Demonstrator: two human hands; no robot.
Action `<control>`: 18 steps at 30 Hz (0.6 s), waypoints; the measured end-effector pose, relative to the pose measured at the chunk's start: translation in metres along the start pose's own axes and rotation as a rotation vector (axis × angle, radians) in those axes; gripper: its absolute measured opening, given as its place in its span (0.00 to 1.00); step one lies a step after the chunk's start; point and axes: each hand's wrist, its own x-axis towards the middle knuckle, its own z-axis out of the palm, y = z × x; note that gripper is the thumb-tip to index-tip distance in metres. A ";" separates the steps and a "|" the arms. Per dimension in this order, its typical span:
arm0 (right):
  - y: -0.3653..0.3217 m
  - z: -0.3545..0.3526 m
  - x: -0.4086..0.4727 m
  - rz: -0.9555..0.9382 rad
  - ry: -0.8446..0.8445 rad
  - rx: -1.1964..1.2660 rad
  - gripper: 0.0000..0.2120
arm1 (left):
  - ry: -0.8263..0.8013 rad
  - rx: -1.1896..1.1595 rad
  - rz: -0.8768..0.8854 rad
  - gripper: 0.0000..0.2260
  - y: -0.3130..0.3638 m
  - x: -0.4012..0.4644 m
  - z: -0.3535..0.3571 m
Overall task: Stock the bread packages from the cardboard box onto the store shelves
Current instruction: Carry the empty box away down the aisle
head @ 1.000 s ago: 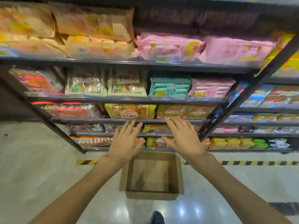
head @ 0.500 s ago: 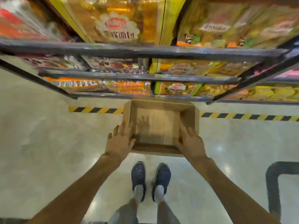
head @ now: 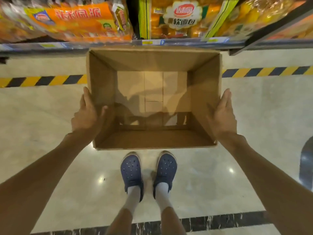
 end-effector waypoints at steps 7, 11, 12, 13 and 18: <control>0.022 0.021 0.016 0.007 -0.003 0.010 0.22 | 0.115 0.087 -0.028 0.23 -0.003 0.011 0.022; 0.024 0.017 0.016 0.003 -0.052 0.088 0.23 | 0.051 0.027 -0.017 0.18 -0.002 0.009 0.015; 0.023 0.014 0.015 0.008 -0.067 0.117 0.23 | 0.042 0.024 -0.009 0.18 0.001 0.007 0.008; 0.024 0.010 0.014 0.007 -0.076 0.128 0.22 | 0.045 0.030 0.007 0.17 0.002 0.004 0.003; 0.032 -0.032 -0.012 -0.018 -0.038 0.085 0.19 | 0.056 0.071 0.062 0.18 0.011 -0.025 -0.042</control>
